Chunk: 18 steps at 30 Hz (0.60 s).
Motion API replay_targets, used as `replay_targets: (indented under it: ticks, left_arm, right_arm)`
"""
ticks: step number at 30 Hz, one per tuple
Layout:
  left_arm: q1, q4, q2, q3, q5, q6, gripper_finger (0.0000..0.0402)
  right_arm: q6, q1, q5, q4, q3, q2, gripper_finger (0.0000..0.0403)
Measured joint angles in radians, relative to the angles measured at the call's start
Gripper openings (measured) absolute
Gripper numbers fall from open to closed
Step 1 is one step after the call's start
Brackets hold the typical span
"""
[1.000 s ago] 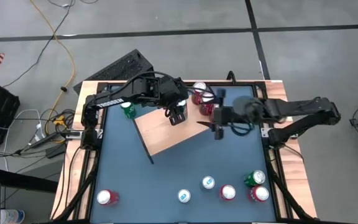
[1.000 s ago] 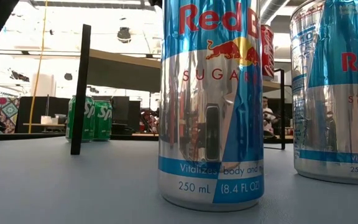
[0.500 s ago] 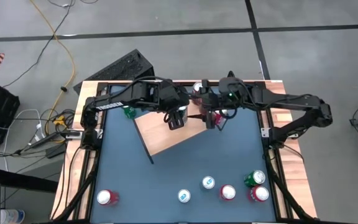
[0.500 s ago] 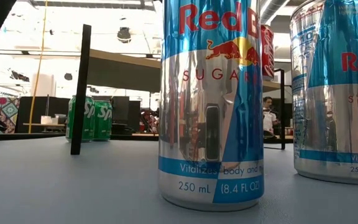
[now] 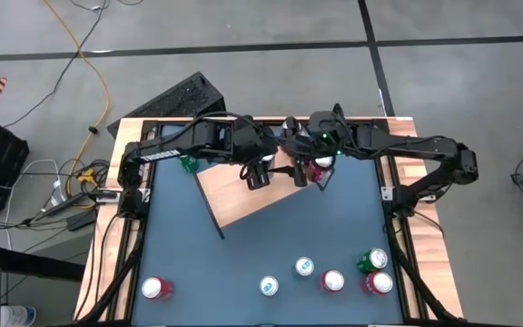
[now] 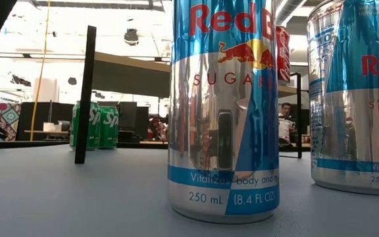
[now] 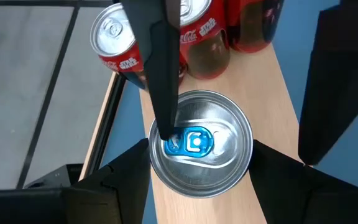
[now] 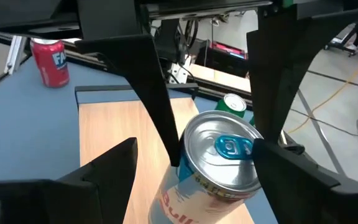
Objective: Place canned beverage on shelf
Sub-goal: Put the top blue soda can on the shelf
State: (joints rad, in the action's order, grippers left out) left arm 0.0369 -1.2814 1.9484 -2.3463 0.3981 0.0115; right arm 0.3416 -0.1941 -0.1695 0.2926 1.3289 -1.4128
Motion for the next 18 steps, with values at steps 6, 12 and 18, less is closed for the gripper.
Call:
replay_targets:
  ticks: [6,12,18]
  left_arm:
    - [-0.004,0.01,0.0,0.0,-0.009,-0.003,0.022]
    - [-0.02,0.012,-0.002,0.0,-0.008,-0.007,0.022]
    - [-0.036,0.001,-0.018,0.0,0.013,-0.009,0.022]
  right_arm:
    - [0.0,-0.011,-0.025,0.004,0.0,0.002,0.0317]
    - [0.0,-0.025,-0.027,0.007,0.0,0.002,0.0317]
    - [0.005,-0.017,-0.025,-0.018,0.0,0.017,0.0317]
